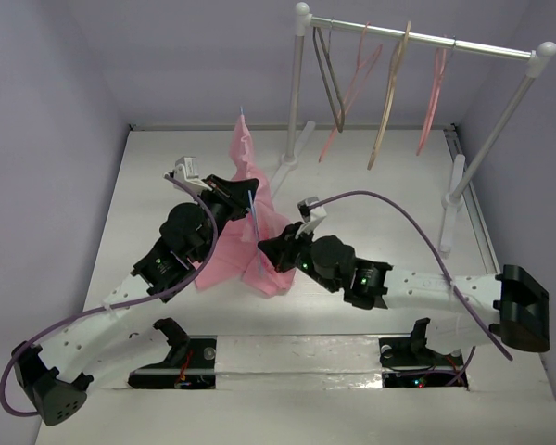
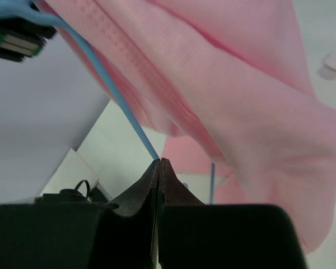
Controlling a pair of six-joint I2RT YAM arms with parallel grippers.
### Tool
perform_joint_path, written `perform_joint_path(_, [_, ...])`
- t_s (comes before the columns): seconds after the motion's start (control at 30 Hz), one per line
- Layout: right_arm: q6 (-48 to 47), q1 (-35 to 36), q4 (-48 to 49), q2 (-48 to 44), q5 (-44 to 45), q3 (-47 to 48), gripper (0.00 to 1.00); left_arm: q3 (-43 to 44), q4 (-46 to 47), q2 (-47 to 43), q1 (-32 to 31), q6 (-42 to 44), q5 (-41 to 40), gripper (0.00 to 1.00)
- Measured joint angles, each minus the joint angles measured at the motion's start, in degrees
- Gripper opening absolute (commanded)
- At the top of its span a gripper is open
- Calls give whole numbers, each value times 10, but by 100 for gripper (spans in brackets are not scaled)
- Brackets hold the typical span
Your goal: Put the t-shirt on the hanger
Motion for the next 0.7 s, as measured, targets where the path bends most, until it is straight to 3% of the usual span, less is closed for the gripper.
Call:
perform_joint_path(0.13, [-3,5,0,36,1,4,20,0,-3,0,0,1,0,0])
perform_joint_path(0.23, [-5,5,-3,53,12,4,27,0,-6,-2,0,1,1,0])
perform_joint_path(0.37, [-7,5,-4,57,31,5,33,0,-10,-7,0,-1,3,0])
perform_joint_path(0.7, [-9,5,-4,89,51,19,35,-2,-10,-18,0,-11,13,0])
